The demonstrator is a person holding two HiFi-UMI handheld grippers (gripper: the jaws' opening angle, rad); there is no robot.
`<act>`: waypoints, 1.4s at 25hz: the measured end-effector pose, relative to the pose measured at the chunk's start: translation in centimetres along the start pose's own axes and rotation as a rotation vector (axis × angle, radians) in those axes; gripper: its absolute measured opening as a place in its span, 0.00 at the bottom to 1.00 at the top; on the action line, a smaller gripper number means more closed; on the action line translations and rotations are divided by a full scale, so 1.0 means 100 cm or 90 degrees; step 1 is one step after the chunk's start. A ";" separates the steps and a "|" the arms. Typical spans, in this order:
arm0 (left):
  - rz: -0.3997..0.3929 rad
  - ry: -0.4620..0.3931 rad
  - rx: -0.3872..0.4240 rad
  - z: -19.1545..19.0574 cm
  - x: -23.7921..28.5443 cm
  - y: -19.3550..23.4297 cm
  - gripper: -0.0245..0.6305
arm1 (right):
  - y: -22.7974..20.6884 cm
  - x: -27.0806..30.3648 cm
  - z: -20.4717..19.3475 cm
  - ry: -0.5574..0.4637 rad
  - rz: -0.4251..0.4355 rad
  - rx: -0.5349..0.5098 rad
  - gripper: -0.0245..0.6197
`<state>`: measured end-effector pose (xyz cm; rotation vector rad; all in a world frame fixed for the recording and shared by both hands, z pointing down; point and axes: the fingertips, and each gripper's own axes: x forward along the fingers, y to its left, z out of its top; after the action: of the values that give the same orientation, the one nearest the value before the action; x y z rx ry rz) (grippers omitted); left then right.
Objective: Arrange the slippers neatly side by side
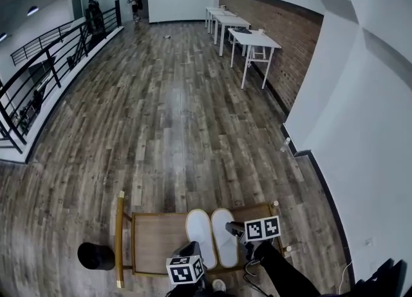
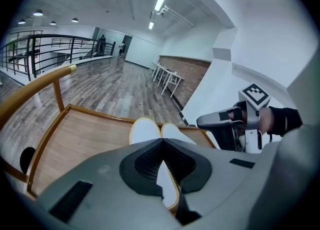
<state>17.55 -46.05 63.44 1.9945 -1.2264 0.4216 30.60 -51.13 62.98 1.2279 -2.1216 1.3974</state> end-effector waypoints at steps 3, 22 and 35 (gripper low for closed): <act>0.002 -0.010 0.017 0.014 0.004 -0.004 0.04 | 0.007 -0.007 -0.005 -0.069 -0.014 0.028 0.18; 0.012 -0.022 0.034 0.026 0.011 -0.040 0.04 | 0.038 -0.018 -0.027 -0.149 -0.129 -0.115 0.07; 0.005 -0.032 0.044 0.032 0.007 -0.043 0.04 | 0.049 -0.021 -0.023 -0.157 -0.126 -0.139 0.04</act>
<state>21.29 -47.75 59.93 2.0705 -1.2677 0.4252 27.51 -47.45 59.83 1.5350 -2.1690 0.9459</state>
